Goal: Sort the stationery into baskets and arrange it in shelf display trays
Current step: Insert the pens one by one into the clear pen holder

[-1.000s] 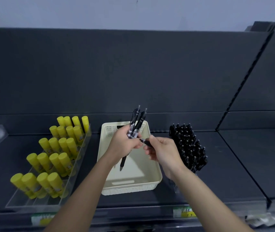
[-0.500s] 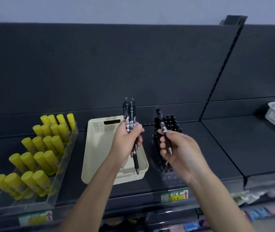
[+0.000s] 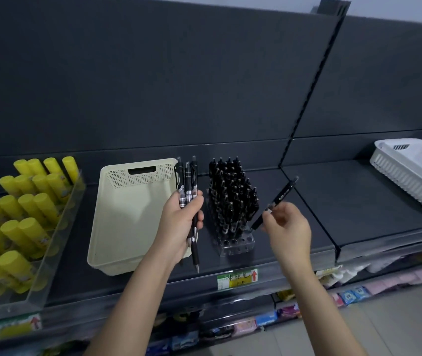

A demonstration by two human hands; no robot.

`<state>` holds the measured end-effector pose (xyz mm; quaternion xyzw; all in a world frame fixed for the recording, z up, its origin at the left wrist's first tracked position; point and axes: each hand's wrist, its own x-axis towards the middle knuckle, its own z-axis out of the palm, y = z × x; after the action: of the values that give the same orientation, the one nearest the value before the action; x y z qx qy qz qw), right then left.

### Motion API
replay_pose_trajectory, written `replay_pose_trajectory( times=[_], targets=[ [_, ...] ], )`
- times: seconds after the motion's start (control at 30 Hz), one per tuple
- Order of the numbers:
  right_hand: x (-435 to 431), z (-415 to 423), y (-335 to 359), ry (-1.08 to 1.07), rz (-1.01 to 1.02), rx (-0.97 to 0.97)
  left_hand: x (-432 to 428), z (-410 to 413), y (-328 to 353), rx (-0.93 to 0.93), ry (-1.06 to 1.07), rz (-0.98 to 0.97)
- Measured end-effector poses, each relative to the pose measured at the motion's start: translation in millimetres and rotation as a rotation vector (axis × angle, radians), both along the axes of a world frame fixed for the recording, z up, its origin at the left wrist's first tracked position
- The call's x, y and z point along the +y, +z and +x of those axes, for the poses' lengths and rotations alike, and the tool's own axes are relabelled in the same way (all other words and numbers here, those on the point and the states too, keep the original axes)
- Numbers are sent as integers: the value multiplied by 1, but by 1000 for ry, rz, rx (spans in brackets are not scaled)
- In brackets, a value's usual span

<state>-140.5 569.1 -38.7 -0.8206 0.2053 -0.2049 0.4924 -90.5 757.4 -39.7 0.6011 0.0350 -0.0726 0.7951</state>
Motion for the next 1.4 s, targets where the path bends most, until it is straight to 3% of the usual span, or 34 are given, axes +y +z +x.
replay_pose_trajectory(
  times=[0.3, 0.47, 0.9, 1.17, 1.4],
  targets=[
    [-4, 14, -23, 118, -319, 46, 5, -10, -17, -43, 30, 136],
    [-6, 17, -33, 232, -375, 181, 4, -14, -16, -44, 23, 189],
    [-12, 20, -24, 328, -442, 269, -13, -19, -13, 5, 37, 123],
    [-13, 23, 9, 258, -268, -19, -15, -19, -17, -6, 50, 107],
    [-5, 33, 16, 302, -322, -38, -14, -20, -18, -14, 32, 150]
  ],
)
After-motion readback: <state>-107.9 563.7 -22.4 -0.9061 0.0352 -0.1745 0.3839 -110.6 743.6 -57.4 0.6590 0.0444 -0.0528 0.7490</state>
